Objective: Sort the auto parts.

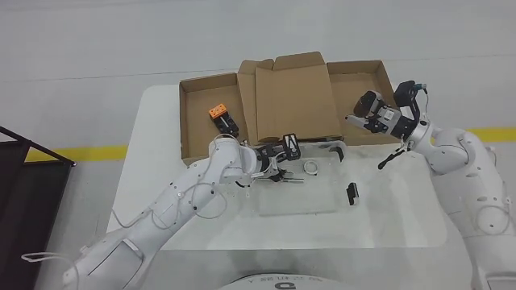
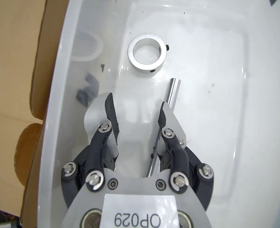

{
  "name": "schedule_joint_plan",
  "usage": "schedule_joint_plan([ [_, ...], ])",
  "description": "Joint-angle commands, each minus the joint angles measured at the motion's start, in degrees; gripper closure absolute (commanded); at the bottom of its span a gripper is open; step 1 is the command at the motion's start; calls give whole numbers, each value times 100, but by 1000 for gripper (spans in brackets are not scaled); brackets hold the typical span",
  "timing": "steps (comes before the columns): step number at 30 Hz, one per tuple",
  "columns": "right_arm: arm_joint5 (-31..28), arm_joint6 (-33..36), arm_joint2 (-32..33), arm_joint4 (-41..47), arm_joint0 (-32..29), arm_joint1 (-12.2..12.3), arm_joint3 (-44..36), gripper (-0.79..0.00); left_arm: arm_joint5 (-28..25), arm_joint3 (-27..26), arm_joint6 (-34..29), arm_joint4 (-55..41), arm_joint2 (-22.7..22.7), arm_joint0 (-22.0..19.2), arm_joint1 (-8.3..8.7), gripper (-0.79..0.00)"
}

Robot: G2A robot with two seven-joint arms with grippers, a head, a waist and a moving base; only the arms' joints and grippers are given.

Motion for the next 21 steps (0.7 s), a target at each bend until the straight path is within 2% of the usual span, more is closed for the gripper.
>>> schedule_joint_plan([
  [1, -14, 0, 0, 0, 0, 0, 0, -785, -111, 46, -29, -57, 24, -20, -9, -360],
  [13, -14, 0, 0, 0, 0, 0, 0, -785, -859, 137, -16, -520, -28, -126, 7, -363],
  [21, -14, 0, 0, 0, 0, 0, 0, -785, -1240, -18, -50, 59, 115, -149, 57, -382],
])
